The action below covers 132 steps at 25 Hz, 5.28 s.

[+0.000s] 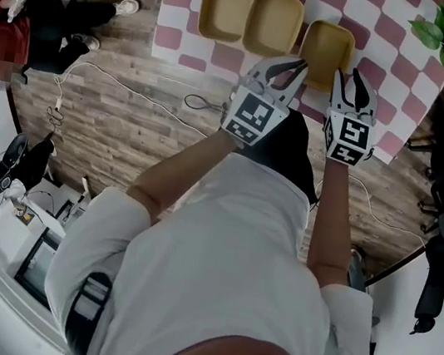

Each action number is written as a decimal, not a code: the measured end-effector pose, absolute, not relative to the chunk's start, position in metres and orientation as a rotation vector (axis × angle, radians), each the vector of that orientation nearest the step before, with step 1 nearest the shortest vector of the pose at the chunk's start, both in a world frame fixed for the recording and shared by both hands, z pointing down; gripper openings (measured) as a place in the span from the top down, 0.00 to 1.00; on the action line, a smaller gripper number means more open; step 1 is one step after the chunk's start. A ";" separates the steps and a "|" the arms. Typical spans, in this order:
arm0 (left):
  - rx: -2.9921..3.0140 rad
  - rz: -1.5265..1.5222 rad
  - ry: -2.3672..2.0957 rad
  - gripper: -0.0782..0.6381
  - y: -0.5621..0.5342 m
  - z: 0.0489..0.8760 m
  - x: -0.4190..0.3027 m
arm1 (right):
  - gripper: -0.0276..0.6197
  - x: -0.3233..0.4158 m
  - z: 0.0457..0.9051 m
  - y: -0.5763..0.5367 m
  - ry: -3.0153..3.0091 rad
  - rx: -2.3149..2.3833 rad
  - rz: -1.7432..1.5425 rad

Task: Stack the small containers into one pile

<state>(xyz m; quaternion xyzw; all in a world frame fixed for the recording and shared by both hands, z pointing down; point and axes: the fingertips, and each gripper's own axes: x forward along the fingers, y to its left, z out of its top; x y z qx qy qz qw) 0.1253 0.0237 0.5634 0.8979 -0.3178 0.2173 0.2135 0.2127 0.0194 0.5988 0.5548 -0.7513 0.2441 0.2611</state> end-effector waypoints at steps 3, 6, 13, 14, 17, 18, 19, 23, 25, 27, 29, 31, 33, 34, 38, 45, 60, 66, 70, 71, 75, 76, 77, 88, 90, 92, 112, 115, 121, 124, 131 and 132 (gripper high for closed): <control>2.475 0.634 -0.872 0.83 0.026 0.580 0.127 | 0.73 0.215 0.622 0.022 -1.997 1.499 0.709; 2.461 0.648 -0.870 0.83 0.028 0.590 0.127 | 0.73 0.218 0.641 0.024 -1.962 1.505 0.750; 2.434 0.671 -0.871 0.83 0.031 0.602 0.127 | 0.85 0.222 0.667 0.022 -1.891 1.567 0.849; 2.434 0.672 -0.872 0.83 0.032 0.601 0.127 | 0.87 0.223 0.667 0.022 -1.880 1.587 0.869; 2.439 0.670 -0.874 0.83 0.032 0.595 0.126 | 0.90 0.227 0.665 0.020 -1.857 1.657 0.947; 2.442 0.668 -0.874 0.83 0.032 0.592 0.126 | 0.90 0.228 0.663 0.020 -1.853 1.679 0.971; 2.445 0.665 -0.873 0.83 0.032 0.589 0.127 | 0.90 0.230 0.659 0.020 -1.850 1.701 0.992; 2.457 0.641 -0.869 0.83 0.030 0.574 0.129 | 0.90 0.237 0.639 0.018 -1.849 1.783 1.080; 2.467 0.623 -0.867 0.83 0.029 0.562 0.130 | 0.90 0.240 0.623 0.017 -1.858 1.816 1.113; 2.482 0.599 -0.869 0.83 0.026 0.545 0.130 | 0.90 0.241 0.602 0.015 -1.869 1.847 1.124; 2.494 0.570 -0.872 0.83 0.025 0.525 0.130 | 0.90 0.243 0.579 0.014 -1.881 1.879 1.121; 2.509 0.537 -0.876 0.83 0.024 0.503 0.131 | 0.90 0.245 0.557 0.013 -1.895 1.910 1.113; 2.527 0.503 -0.881 0.83 0.023 0.481 0.131 | 0.90 0.247 0.535 0.014 -1.912 1.934 1.113; 2.537 0.487 -0.884 0.83 0.023 0.471 0.131 | 0.90 0.248 0.524 0.014 -1.921 1.943 1.108; 2.561 0.451 -0.891 0.83 0.018 0.446 0.134 | 0.90 0.252 0.496 0.010 -1.952 1.963 1.090; 2.582 0.424 -0.903 0.83 0.022 0.423 0.142 | 0.90 0.255 0.480 0.009 -2.020 1.969 1.111; 2.591 0.334 -0.949 0.83 0.010 0.391 0.078 | 0.90 0.187 0.457 -0.009 -2.064 1.959 1.139; 2.625 0.315 -0.909 0.83 -0.007 0.381 0.023 | 0.90 0.129 0.447 -0.022 -2.049 2.001 1.115; 2.639 0.315 -0.889 0.83 -0.011 0.383 -0.005 | 0.90 0.102 0.444 -0.023 -2.037 2.022 1.085; 2.641 0.318 -0.886 0.83 -0.011 0.384 -0.010 | 0.90 0.099 0.444 -0.023 -2.034 2.028 1.079; 2.636 0.332 -0.879 0.83 -0.012 0.388 -0.019 | 0.90 0.093 0.445 -0.020 -2.015 2.047 1.074; 2.635 0.333 -0.881 0.83 -0.012 0.388 -0.020 | 0.90 0.093 0.445 -0.019 -2.012 2.048 1.075; 2.635 0.335 -0.883 0.83 -0.012 0.388 -0.020 | 0.90 0.093 0.446 -0.019 -2.009 2.047 1.076; 2.598 0.407 -0.869 0.83 -0.009 0.411 0.006 | 0.90 0.114 0.466 -0.017 -1.968 2.010 1.104; 2.581 0.432 -0.873 0.83 -0.009 0.422 0.009 | 0.90 0.114 0.474 -0.018 -1.965 1.993 1.111; 2.563 0.461 -0.882 0.83 -0.010 0.436 0.009 | 0.90 0.112 0.484 -0.020 -1.957 1.973 1.121; 2.454 0.702 -0.895 0.83 -0.027 0.559 -0.001 | 0.90 0.103 0.598 -0.029 -1.797 1.890 1.219; 2.442 0.714 -0.901 0.83 -0.027 0.570 -0.002 | 0.90 0.101 0.609 -0.029 -1.782 1.882 1.225; 2.428 0.752 -0.900 0.83 -0.030 0.589 -0.002 | 0.90 0.098 0.623 -0.029 -1.773 1.856 1.212; 2.427 0.759 -0.896 0.83 -0.030 0.591 -0.003 | 0.84 0.089 0.627 -0.028 -1.826 1.792 1.264; 2.427 0.751 -0.896 0.83 -0.027 0.583 -0.003 | 0.89 0.108 0.595 -0.027 -1.902 1.817 0.984; 2.423 0.759 -0.895 0.83 -0.028 0.587 -0.002 | 0.90 0.108 0.596 -0.027 -1.908 1.806 0.954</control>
